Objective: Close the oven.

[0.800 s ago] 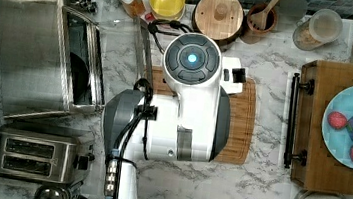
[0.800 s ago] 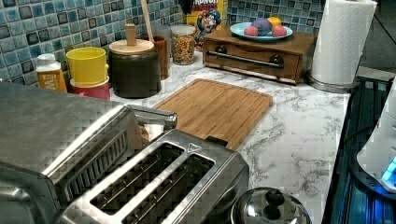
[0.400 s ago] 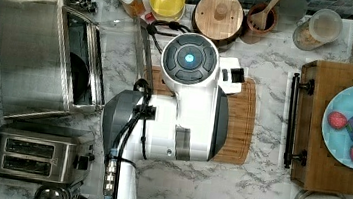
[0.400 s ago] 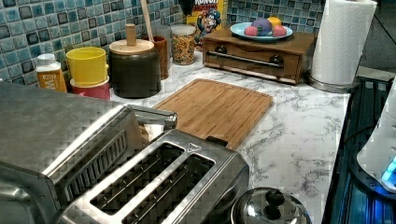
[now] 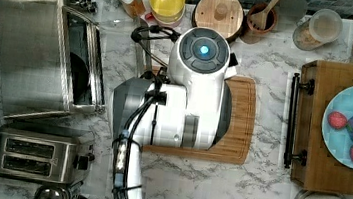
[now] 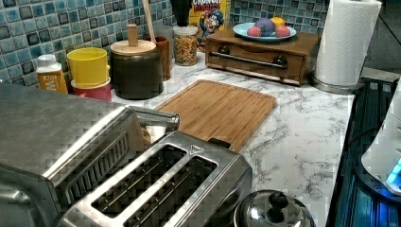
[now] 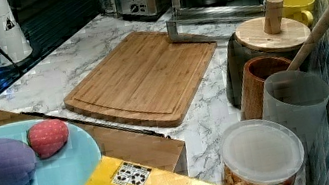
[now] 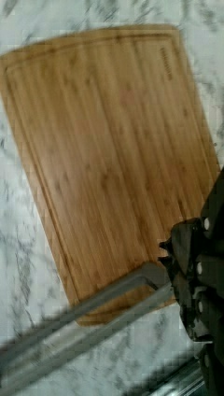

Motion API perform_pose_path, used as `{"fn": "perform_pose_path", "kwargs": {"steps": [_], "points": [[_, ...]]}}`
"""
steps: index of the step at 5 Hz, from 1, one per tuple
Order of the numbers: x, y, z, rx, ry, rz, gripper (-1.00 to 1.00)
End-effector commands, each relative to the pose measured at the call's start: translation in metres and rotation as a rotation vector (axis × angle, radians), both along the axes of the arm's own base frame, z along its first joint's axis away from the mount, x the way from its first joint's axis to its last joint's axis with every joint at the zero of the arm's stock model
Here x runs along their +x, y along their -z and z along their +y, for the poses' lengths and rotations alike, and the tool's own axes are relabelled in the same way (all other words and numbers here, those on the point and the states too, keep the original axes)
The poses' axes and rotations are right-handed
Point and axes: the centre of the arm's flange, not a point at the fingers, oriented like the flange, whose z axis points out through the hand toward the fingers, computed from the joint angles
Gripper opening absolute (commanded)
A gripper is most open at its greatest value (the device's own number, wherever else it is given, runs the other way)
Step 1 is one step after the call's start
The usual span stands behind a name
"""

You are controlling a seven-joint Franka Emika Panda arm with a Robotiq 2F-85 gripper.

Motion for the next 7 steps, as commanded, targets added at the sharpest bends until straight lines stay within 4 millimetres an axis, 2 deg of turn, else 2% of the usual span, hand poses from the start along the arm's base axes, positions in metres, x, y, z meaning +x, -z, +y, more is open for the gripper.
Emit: {"fn": "perform_pose_path", "kwargs": {"steps": [1, 2, 3, 4, 5, 7], "points": [[0.050, 0.016, -0.064, 0.309, -0.217, -0.307, -1.00], [0.055, 0.023, -0.067, 0.423, -0.239, -0.411, -1.00], [0.059, 0.036, -0.060, 0.483, -0.242, -0.493, -1.00], [0.073, 0.067, -0.040, 0.451, -0.299, -0.473, -1.00], [0.084, 0.106, -0.027, 0.414, -0.351, -0.412, -1.00], [0.095, 0.150, -0.011, 0.396, -0.417, -0.357, -1.00]]}}
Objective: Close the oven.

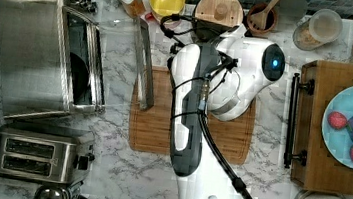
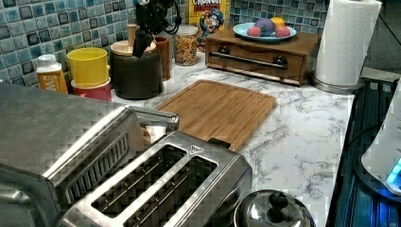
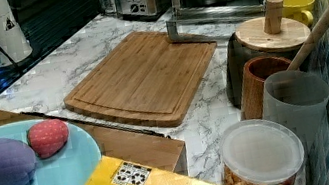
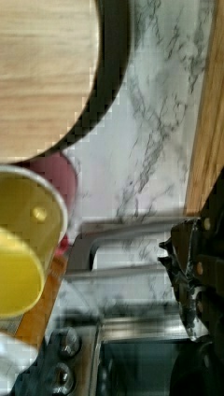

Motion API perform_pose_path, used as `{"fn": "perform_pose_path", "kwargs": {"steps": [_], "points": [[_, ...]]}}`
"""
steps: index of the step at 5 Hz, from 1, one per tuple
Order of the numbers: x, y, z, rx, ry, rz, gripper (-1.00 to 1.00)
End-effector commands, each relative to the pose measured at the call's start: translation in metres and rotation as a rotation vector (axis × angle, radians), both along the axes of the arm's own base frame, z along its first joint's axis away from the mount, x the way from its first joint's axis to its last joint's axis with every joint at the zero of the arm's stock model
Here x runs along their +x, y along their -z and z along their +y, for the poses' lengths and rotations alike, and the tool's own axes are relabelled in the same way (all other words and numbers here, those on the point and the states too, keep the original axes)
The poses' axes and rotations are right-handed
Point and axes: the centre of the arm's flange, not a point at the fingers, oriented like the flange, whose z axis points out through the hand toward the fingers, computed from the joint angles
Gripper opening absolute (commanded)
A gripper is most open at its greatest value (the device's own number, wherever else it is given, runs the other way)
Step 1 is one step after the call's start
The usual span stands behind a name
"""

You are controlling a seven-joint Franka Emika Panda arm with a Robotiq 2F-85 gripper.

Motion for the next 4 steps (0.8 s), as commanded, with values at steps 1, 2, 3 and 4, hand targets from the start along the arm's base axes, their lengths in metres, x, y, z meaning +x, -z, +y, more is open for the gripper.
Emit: {"fn": "perform_pose_path", "kwargs": {"steps": [1, 2, 3, 4], "points": [[0.033, 0.046, 0.049, -0.051, -0.197, -0.036, -1.00], [0.040, 0.049, 0.036, 0.039, -0.166, -0.047, -1.00], [0.040, 0.036, 0.023, 0.129, -0.134, -0.104, -1.00], [0.046, 0.032, 0.023, 0.171, -0.120, -0.111, -1.00]]}}
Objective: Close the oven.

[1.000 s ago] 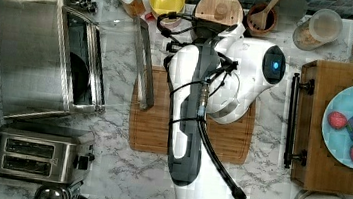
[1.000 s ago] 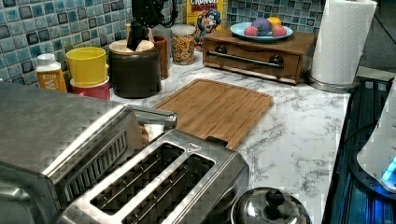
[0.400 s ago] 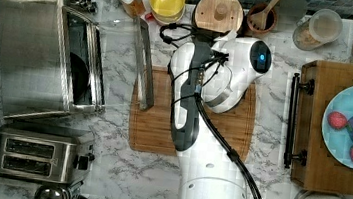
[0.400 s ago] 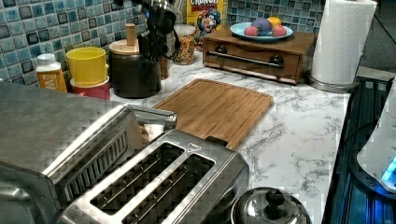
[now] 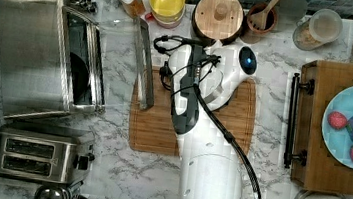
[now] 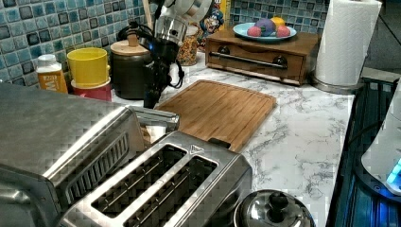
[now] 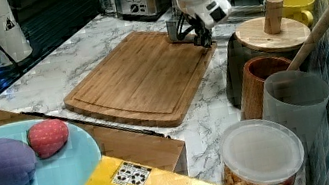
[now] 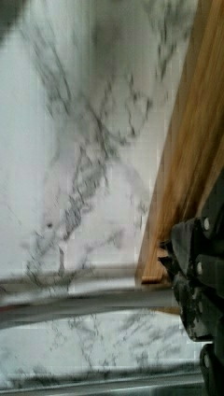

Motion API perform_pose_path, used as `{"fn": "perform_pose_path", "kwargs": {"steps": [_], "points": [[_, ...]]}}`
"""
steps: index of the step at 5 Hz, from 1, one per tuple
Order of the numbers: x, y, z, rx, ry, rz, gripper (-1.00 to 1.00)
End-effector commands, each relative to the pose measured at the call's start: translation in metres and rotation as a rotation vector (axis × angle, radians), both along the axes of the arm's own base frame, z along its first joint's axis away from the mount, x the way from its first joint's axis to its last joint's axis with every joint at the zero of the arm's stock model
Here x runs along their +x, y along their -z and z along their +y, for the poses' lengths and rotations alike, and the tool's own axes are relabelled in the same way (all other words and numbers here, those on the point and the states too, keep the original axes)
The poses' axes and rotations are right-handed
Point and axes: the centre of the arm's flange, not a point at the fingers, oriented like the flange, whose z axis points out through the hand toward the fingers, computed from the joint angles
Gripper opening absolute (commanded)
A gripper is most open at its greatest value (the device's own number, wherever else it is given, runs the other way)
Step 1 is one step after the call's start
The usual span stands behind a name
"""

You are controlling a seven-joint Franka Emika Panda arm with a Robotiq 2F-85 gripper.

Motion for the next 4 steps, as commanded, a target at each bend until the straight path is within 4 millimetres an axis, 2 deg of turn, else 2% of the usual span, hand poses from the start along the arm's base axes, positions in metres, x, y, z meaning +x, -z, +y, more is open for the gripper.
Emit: {"fn": "perform_pose_path", "kwargs": {"steps": [1, 2, 4], "points": [[0.057, -0.112, 0.006, 0.081, 0.030, -0.307, -1.00], [0.064, -0.115, 0.011, 0.110, 0.015, -0.290, -1.00], [0.084, -0.107, 0.036, 0.149, -0.111, -0.169, -1.00]]}}
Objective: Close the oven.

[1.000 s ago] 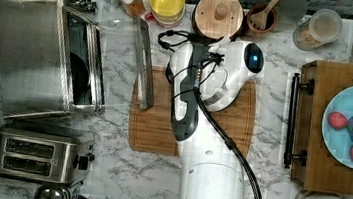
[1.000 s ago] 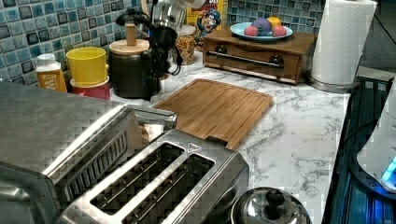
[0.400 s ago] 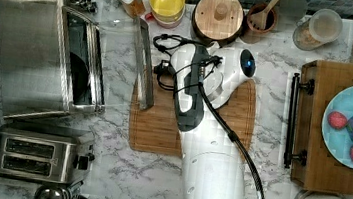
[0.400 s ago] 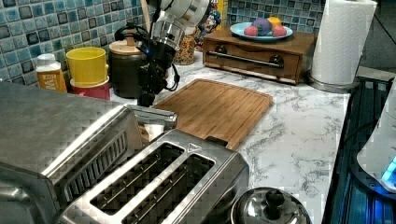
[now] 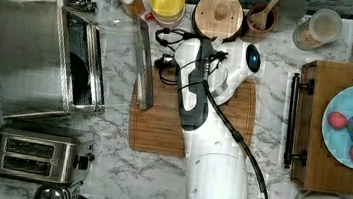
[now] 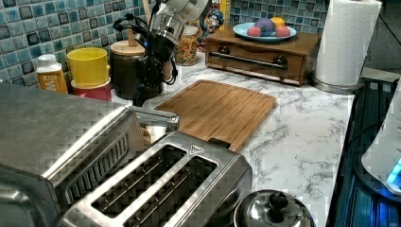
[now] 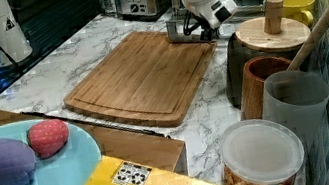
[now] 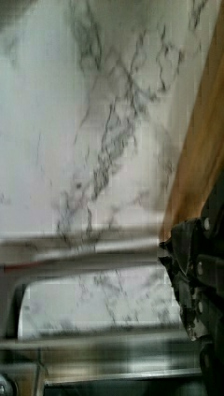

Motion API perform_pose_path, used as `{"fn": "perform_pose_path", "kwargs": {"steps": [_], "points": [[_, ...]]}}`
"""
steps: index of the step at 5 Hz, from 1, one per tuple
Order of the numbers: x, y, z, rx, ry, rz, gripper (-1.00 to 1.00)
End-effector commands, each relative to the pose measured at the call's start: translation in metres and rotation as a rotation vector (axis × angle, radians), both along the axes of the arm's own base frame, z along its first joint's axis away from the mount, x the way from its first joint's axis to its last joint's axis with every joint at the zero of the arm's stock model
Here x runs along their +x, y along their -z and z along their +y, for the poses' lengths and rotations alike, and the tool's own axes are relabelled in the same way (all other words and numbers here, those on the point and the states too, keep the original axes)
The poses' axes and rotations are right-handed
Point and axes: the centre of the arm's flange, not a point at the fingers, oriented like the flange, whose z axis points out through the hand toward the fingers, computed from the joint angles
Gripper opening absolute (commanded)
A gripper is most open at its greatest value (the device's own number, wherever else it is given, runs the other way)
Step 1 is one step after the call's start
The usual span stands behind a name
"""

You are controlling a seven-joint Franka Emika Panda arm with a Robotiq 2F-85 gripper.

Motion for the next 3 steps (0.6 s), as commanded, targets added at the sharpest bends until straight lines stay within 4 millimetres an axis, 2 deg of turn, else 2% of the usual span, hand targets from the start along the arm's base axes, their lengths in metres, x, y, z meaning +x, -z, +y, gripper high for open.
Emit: {"fn": "perform_pose_path", "kwargs": {"steps": [1, 2, 3], "points": [[0.073, -0.081, 0.060, -0.014, -0.199, -0.150, -1.00], [0.068, -0.072, 0.064, -0.122, -0.203, -0.186, -1.00], [0.067, -0.069, 0.063, -0.148, -0.199, -0.198, -1.00]]}}
